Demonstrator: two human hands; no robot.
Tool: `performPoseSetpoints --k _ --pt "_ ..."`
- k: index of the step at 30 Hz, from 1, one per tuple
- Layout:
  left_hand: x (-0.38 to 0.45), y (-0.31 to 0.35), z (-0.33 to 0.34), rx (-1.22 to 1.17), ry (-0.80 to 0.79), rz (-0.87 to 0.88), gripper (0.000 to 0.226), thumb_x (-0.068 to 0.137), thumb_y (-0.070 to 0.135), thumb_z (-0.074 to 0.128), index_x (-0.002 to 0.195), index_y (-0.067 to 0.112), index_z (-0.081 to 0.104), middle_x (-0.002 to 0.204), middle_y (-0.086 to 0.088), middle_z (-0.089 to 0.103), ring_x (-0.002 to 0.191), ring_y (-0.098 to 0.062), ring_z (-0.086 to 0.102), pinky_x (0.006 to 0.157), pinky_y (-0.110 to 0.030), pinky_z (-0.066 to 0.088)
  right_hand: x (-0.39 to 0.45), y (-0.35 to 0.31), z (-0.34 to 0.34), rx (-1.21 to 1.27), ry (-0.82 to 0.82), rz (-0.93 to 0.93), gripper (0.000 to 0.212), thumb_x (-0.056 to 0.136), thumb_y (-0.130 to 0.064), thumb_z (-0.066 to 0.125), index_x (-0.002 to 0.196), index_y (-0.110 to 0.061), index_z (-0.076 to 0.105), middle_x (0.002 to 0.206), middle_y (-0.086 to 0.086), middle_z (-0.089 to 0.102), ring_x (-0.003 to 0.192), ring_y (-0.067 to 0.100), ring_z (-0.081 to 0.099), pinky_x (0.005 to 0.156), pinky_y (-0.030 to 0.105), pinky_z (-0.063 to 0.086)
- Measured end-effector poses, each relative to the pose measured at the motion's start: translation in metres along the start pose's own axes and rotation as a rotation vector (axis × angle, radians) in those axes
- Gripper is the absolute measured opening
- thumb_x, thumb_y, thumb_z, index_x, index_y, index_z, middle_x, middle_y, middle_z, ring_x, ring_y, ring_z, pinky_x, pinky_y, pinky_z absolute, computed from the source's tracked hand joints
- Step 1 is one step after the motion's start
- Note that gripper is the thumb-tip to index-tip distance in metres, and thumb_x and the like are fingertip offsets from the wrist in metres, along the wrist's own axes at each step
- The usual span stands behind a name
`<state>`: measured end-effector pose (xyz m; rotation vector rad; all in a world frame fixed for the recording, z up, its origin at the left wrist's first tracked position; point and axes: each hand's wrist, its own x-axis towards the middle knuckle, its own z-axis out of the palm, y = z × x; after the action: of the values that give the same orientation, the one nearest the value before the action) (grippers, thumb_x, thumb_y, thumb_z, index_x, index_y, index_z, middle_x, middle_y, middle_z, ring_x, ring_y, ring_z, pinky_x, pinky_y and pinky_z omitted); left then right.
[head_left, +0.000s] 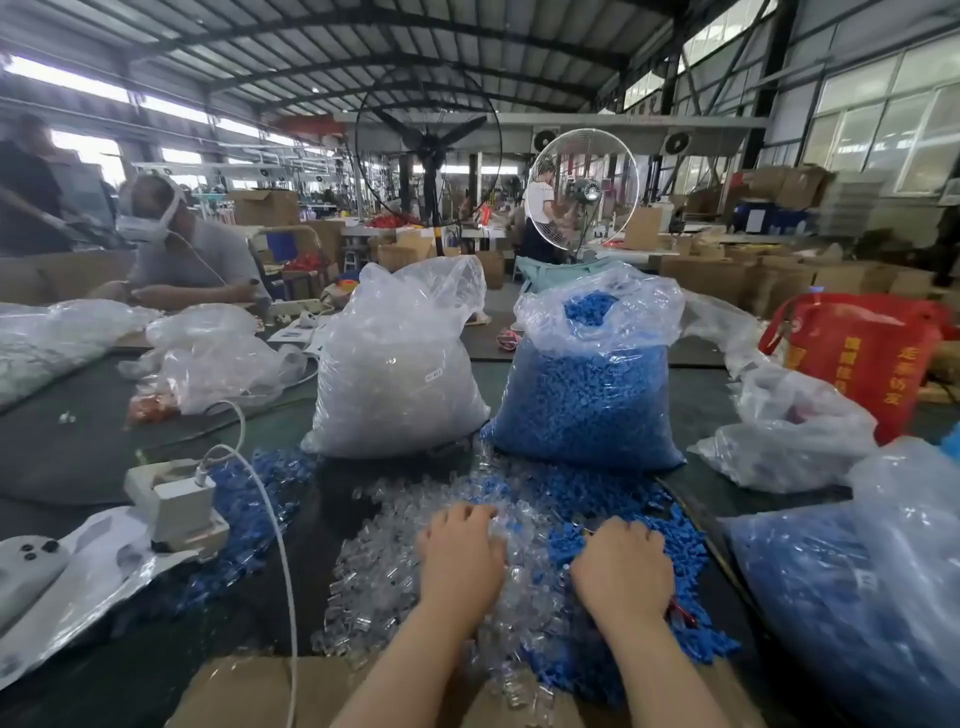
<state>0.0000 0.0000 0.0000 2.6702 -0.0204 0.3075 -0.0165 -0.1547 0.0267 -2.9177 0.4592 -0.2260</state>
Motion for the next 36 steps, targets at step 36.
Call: performPoseSetpoints --k 36 --pt "0.011 0.007 -0.004 -1.176 -0.040 -0.276 0.025 0.085 0.038 0.073 0.104 0.023 0.066 0.095 0.004 0.075 0.087 -0.008 0.071 0.069 -0.018 0.051 -0.004 -0.020 0.038 0.387 0.446 -0.301 0.054 0.068 -0.040 0.074 0.120 -0.027 0.067 0.109 -0.002 0.063 0.101 0.023 0.058 0.097 0.042 0.027"
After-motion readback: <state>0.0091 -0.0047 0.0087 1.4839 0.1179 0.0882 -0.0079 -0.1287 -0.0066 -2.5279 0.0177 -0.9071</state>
